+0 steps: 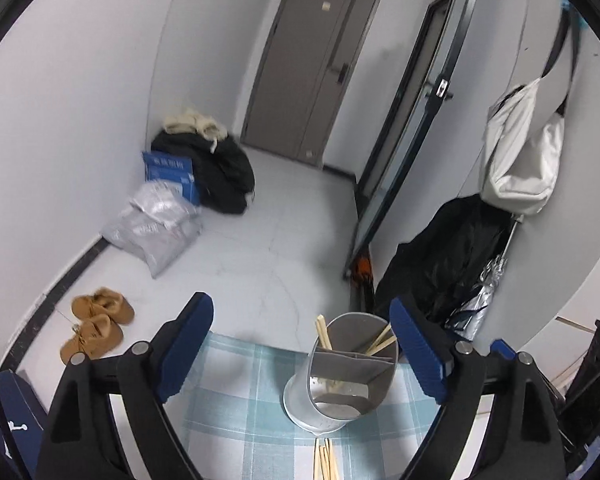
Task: Organize utensils
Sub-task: 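Lower the chopsticks into the holder and open both tools, then move both open tools back down to the chopstick bundle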
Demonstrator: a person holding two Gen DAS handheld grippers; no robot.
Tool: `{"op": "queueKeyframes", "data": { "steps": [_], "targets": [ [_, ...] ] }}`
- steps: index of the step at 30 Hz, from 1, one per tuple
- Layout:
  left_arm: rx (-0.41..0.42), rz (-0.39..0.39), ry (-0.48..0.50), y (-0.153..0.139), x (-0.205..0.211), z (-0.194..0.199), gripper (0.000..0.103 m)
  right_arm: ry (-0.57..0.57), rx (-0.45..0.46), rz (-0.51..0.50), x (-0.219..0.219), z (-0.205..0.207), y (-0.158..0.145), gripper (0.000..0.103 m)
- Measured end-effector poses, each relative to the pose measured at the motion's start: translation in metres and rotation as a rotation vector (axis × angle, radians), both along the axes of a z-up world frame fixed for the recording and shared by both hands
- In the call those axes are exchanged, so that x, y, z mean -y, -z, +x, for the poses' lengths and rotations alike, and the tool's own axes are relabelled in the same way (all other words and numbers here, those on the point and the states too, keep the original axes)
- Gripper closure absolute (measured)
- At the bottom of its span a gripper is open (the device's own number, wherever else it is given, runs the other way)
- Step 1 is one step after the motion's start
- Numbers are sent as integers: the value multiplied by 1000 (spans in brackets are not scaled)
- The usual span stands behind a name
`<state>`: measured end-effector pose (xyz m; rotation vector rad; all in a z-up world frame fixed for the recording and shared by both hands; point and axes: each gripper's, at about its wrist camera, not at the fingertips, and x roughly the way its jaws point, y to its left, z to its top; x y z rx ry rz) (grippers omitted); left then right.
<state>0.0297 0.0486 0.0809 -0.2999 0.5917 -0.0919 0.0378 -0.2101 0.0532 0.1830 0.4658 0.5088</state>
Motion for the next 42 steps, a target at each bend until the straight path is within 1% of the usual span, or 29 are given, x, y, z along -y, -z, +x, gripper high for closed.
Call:
{"op": "queueKeyframes", "data": {
  "steps": [2,4,5,7,9,10,15,17,22,24,28,29,33,37,40,42],
  "targets": [
    [17,25,0,-5,4,-9,13,20,15,-3,3,-17,-3,38],
    [29,46,-1,-8,9,-20,5,35,18,-3,4,-28,-4,32],
    [33,52,-6,-7,9,-23,4,47,19,-5,4,-35,-3,29],
    [50,66,-12,-6,13,-34,2,61,28,-5,4,-50,0,28],
    [61,89,-25,-2,17,-43,1,85,33,-9,4,-61,3,20],
    [59,105,-31,1,19,-45,1,104,36,-10,5,-68,6,19],
    [36,131,-34,22,24,-60,1,165,36,-12,13,-91,23,17],
    [20,138,-25,30,26,-63,1,173,27,-14,16,-96,31,17],
    [-39,139,6,59,32,-68,1,192,49,-37,19,-110,51,17],
    [-50,147,10,68,35,-68,1,199,45,-43,21,-111,60,17],
    [-63,148,2,81,37,-67,1,220,-10,-18,26,-107,71,17],
    [-61,147,2,84,37,-67,1,225,-8,-22,26,-108,72,17],
    [-58,154,-9,91,39,-61,1,231,-18,-61,25,-107,78,17],
    [-67,157,-31,104,36,-53,1,235,-54,-88,26,-102,90,17],
    [-71,172,-80,115,30,-49,1,202,-114,-104,22,-95,103,17],
    [-83,170,-88,124,26,-47,1,189,-145,-126,18,-92,111,17]
  ]
}}
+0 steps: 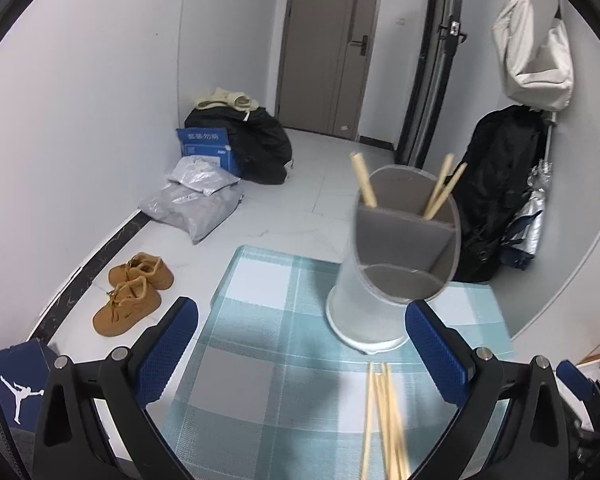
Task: Organize utensils
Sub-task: 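Move both open tools back down to the chopstick bundle, then pinch one chopstick with the right tool while the left tool pinches another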
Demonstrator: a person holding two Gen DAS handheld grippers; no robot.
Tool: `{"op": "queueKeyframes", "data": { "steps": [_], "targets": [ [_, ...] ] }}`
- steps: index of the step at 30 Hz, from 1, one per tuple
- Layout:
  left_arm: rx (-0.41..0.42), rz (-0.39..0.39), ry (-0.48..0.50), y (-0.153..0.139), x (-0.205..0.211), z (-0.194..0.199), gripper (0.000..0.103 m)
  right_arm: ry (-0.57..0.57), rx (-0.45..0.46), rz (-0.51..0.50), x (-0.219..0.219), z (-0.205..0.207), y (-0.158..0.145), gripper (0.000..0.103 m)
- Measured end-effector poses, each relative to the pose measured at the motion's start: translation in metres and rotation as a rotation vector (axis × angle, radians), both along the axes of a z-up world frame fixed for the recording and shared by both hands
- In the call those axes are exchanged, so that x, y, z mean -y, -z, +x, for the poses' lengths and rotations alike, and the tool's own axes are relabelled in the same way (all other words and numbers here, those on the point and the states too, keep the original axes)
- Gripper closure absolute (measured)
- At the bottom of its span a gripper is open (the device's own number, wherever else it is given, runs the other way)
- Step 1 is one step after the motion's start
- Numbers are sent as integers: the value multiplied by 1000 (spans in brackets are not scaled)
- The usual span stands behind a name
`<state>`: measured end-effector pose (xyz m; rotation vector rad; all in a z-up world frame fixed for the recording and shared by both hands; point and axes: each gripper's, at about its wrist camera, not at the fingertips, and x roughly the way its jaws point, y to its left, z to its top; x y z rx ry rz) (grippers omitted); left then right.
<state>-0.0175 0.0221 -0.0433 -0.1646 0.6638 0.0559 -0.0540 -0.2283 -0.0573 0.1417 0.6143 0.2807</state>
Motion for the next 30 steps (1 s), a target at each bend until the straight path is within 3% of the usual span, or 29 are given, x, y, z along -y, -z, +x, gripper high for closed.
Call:
{"op": "queueKeyframes", "data": {
  "steps": [7,13,18,30],
  "targets": [
    [-24,-26,-40,7,-12,9,1,-63,-103,-66,-22,14,27,17],
    [-50,-29,-62,10,-25,21,1,-69,-238,-47,-30,42,54,18],
    [-106,-41,-45,16,-28,30,1,-77,-332,-65,-41,60,70,33],
    [-182,-105,-21,21,-40,41,1,-158,-443,-99,-68,86,90,52]
  ]
}}
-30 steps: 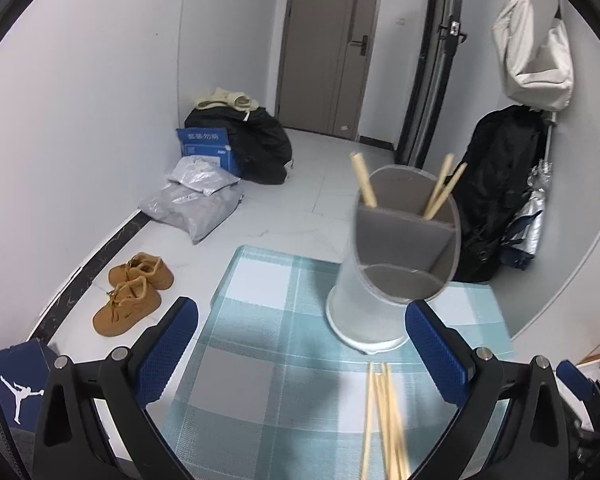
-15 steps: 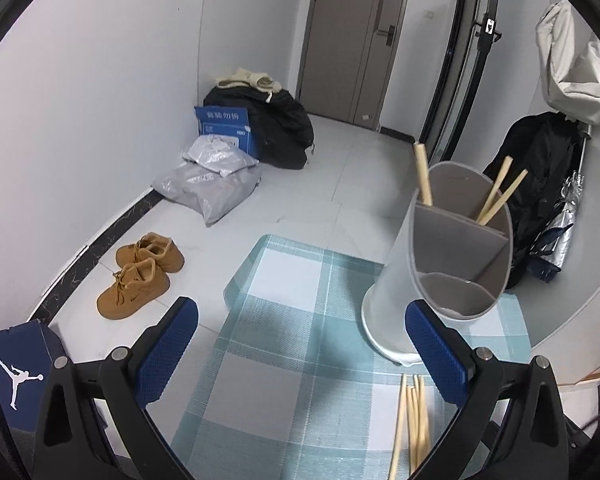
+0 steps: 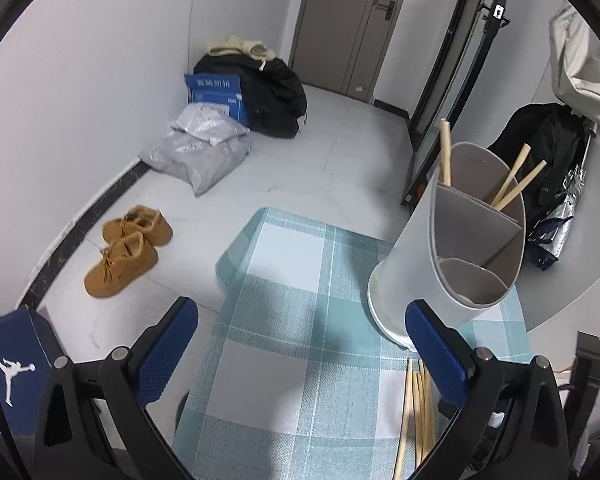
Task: Organize utensils
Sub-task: 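Pinch one chopstick with the right tool while the left tool pinches another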
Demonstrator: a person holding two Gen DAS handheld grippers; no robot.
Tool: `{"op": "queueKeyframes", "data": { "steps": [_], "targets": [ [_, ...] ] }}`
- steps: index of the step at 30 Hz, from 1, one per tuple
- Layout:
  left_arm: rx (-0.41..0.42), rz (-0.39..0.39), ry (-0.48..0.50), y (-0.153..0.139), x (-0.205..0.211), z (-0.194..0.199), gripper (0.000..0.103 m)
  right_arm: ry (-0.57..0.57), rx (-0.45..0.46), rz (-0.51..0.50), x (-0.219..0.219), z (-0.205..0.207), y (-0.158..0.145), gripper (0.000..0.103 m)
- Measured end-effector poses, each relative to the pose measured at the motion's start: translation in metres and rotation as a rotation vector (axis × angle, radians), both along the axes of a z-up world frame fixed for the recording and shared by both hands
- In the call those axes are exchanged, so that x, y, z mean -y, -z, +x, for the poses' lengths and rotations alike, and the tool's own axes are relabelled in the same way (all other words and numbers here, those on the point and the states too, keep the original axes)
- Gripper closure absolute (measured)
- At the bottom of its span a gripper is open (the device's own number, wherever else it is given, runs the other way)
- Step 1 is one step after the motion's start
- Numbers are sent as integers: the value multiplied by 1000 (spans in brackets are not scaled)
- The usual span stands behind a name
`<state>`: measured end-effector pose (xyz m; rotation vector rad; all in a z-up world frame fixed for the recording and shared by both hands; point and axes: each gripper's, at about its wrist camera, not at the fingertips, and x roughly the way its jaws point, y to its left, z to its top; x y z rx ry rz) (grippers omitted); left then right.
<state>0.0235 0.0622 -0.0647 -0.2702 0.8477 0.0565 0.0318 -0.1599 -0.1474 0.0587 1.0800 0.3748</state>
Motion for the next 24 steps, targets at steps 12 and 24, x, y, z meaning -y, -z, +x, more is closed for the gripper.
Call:
{"op": "queueKeyframes", "data": {
  "steps": [12,24],
  "targets": [
    [-3,-12,-43,2,-13,0,1,-40,-9,-55,-33,27,11,82],
    [-22,15,-37,6,-7,2,1,7,-20,-16,-24,31,10,98]
  ]
}}
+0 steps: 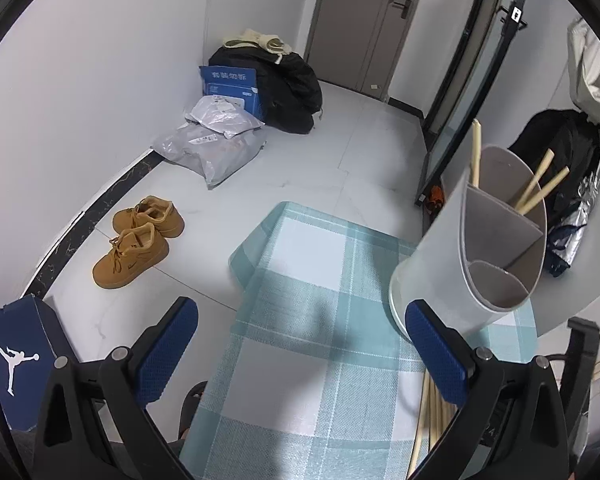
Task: Organize utensils
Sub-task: 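Pinch one chopstick with the right tool while the left tool pinches another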
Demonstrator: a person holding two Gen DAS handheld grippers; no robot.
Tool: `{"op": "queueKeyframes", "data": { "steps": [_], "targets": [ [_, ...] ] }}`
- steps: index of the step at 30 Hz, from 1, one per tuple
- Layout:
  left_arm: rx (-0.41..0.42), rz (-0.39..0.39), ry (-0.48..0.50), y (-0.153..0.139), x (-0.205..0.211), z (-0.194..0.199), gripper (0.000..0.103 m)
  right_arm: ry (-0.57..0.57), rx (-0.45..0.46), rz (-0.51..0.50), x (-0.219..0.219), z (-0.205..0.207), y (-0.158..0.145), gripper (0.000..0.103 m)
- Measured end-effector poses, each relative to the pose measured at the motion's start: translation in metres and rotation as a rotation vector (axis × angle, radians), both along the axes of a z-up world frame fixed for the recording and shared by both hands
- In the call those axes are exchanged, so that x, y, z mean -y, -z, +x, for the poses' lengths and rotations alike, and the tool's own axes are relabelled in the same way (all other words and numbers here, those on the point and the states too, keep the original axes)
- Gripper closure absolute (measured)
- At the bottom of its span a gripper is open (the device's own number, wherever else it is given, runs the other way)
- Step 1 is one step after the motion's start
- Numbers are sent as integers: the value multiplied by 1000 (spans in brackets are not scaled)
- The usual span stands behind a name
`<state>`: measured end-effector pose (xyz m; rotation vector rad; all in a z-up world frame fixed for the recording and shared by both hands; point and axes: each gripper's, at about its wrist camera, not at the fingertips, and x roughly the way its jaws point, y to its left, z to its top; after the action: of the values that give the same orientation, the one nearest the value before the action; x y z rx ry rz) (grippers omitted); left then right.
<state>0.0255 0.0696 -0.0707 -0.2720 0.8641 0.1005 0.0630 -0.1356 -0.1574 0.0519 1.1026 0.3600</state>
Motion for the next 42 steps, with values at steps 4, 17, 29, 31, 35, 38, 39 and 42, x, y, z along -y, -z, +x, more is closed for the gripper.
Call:
{"op": "queueKeyframes", "data": {
  "steps": [4,17,29,31,35,38,39,42],
  "targets": [
    [-8,17,24,2,9,0,1,26,13,30,12,-3,-6,99],
    [-148,11,147,27,51,6,1,124,68,216,72,-15,-30,99],
    [-342,89,254,72,84,9,11,227,117,327,117,-36,-42,99],
    [-316,156,263,68,90,7,11,229,128,334,121,-38,-44,98],
    [-327,180,283,72,96,7,13,218,153,334,125,-43,-50,98],
    [-316,202,293,69,100,9,15,210,160,336,125,-45,-51,98],
    [-315,211,298,68,101,10,16,209,163,333,125,-46,-52,98],
    [-311,225,315,67,105,14,27,205,168,343,127,-47,-53,98]
  ]
}}
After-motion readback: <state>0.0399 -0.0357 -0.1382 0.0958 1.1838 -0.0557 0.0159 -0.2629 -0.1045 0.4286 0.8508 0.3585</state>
